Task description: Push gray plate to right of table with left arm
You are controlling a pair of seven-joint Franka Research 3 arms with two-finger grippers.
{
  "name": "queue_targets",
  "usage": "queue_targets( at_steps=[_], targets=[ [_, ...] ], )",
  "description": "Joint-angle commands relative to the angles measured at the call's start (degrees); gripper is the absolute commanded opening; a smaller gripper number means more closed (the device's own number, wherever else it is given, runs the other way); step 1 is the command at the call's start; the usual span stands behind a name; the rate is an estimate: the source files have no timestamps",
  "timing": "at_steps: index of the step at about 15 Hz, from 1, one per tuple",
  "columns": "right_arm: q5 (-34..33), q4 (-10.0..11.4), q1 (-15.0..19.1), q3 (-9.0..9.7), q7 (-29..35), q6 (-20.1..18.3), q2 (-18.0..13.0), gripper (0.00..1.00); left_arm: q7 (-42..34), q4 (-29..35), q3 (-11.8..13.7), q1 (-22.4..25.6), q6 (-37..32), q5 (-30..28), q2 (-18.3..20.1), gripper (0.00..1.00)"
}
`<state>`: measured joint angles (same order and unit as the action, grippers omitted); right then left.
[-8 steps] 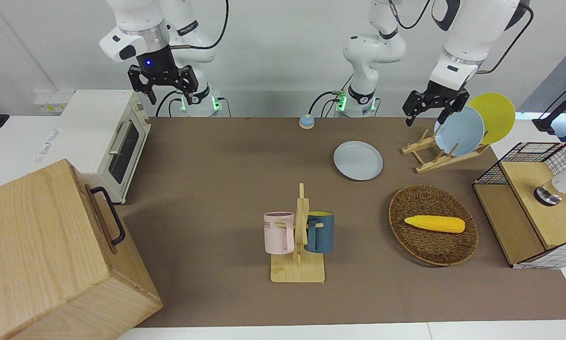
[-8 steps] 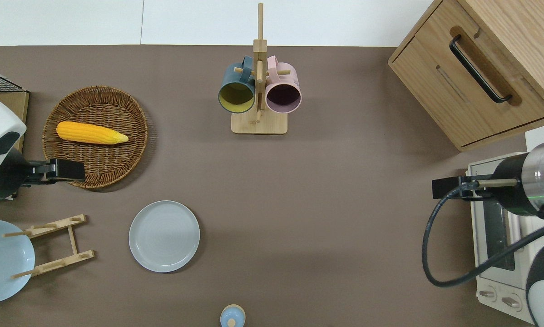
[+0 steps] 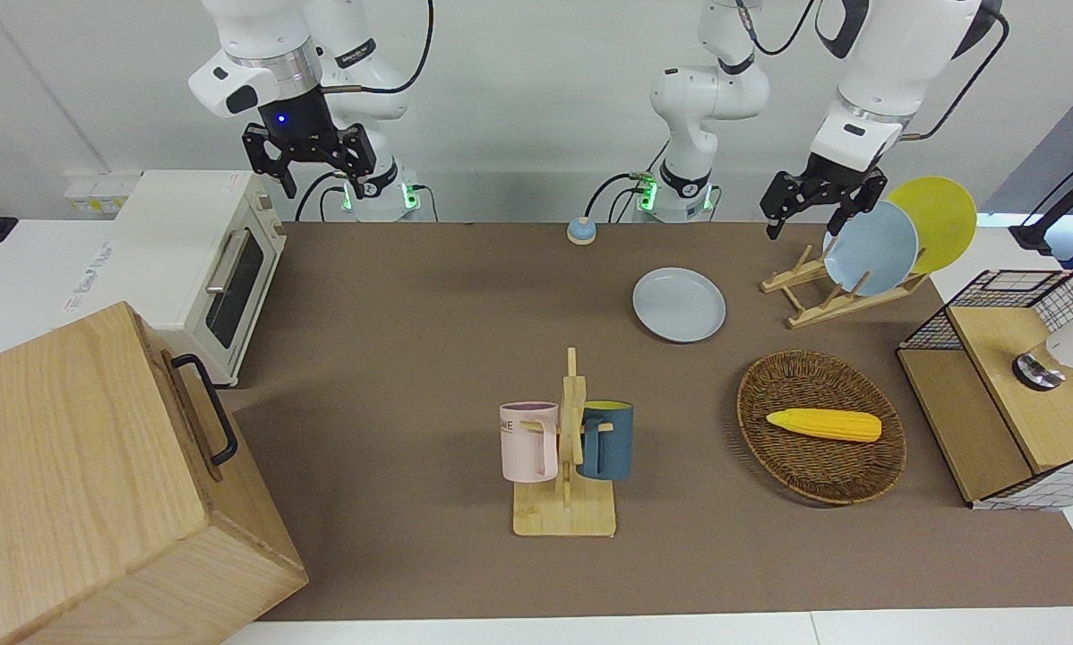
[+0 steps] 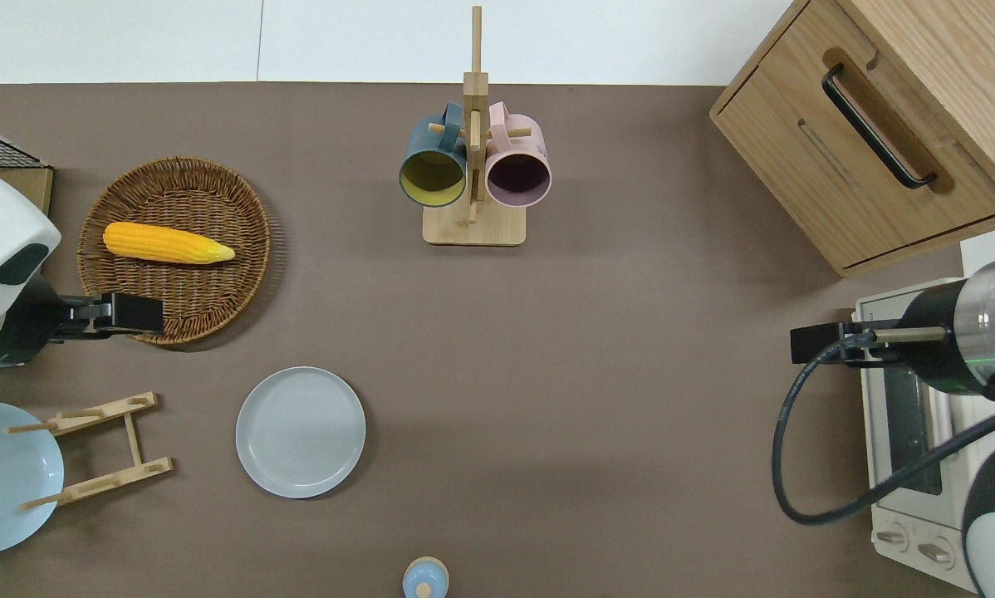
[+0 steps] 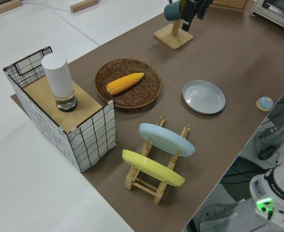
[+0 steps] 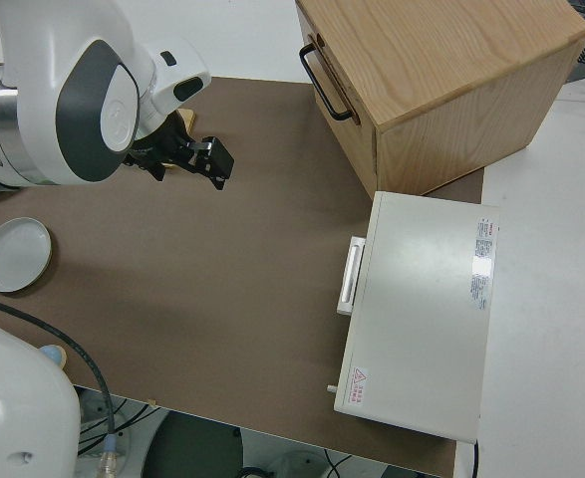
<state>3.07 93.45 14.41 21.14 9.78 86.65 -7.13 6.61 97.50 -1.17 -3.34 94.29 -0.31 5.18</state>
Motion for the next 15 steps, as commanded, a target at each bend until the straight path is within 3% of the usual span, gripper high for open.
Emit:
queue_targets(
  at_steps=[1, 15],
  targets=[
    [1.23, 1.56, 1.41, 0.84, 0.59, 0.01, -1.57, 0.996, -0.63, -0.82, -0.33, 0.18, -2.09, 1.02, 0.09, 0.99],
    [1.23, 1.56, 1.41, 0.84, 0.59, 0.01, -1.57, 0.996, -0.1, 0.41, -0.68, 0.53, -2.1, 1.02, 1.06, 0.99]
  ],
)
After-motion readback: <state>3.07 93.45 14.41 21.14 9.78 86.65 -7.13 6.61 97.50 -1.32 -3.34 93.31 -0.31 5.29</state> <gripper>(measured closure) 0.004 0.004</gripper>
